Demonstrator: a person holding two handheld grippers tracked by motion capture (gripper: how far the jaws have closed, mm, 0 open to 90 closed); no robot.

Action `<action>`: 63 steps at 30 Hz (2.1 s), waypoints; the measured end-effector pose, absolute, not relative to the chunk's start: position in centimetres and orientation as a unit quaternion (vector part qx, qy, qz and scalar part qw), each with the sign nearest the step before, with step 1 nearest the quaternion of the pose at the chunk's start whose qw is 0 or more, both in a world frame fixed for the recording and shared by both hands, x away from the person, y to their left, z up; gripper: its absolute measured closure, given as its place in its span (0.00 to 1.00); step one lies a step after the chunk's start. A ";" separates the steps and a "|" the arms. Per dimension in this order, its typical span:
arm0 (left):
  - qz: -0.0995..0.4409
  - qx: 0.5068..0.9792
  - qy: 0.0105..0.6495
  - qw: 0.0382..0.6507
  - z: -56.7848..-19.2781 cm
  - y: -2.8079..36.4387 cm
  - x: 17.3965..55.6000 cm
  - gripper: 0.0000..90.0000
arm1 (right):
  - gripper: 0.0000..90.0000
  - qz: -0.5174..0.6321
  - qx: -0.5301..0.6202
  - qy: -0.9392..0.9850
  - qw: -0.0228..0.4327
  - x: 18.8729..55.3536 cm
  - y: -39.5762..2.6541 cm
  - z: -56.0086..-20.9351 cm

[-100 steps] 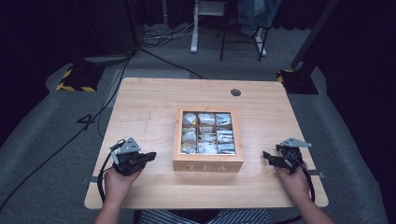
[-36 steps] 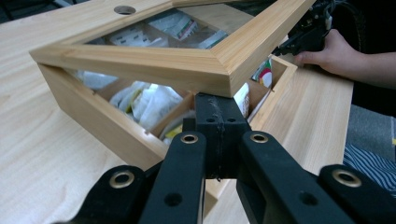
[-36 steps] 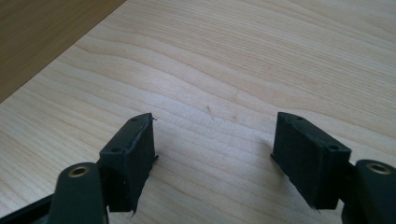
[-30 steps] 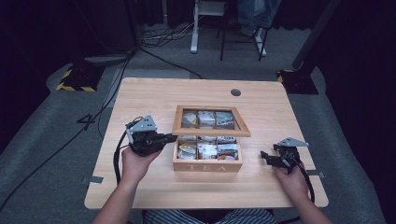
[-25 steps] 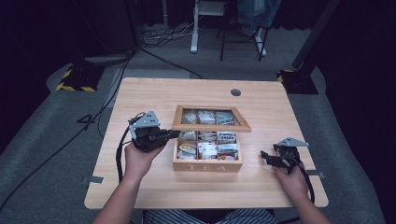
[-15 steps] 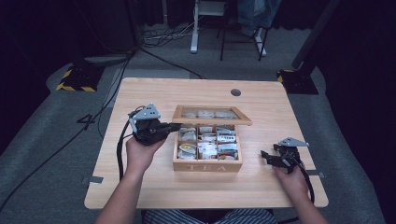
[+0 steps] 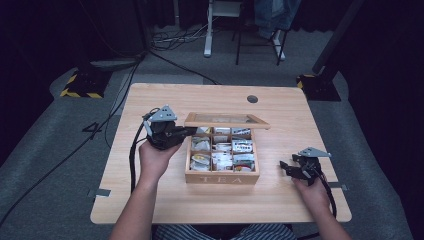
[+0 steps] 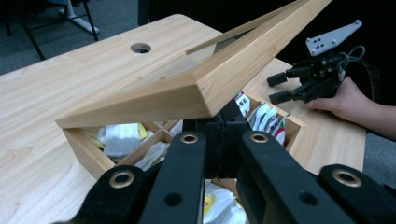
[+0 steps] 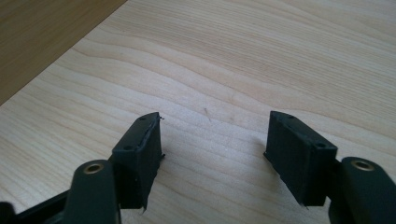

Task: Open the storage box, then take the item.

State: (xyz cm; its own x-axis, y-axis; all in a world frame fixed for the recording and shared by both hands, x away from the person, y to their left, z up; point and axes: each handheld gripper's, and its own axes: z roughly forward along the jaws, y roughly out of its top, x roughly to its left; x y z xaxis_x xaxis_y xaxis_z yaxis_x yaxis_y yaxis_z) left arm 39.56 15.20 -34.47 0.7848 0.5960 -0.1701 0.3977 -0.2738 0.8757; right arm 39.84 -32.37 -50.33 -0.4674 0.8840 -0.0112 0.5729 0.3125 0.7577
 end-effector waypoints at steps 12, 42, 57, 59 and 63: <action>0.101 0.794 0.300 0.518 -34.6 15.0 39.8 1.00 | 0.48 0.358 0.459 0.783 0.218 39.6 -32.3 -50.3; 0.107 0.797 0.287 0.520 -34.9 15.0 39.7 1.00 | 0.65 0.391 0.456 0.778 0.186 38.4 -32.2 -45.5; 0.100 0.802 0.283 0.516 -35.3 15.1 39.4 1.00 | 0.65 0.452 0.413 0.774 0.159 36.7 -30.2 -41.4; 0.100 0.802 0.283 0.516 -35.3 15.0 39.4 1.00 | 0.65 0.449 0.407 0.779 0.159 36.6 -29.8 -41.2; 0.101 0.802 0.283 0.516 -35.3 15.0 39.4 1.00 | 0.65 0.456 0.392 0.785 0.150 36.6 -28.7 -40.7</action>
State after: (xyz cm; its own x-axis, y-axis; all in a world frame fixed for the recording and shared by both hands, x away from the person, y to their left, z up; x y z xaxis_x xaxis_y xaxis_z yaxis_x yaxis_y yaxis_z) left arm 39.37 15.04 -35.30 0.8191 0.5584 -0.1312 0.3503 -0.3059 0.8853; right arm 36.61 -28.71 -40.68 -0.6475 0.7521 0.1229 0.4795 0.2766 0.8328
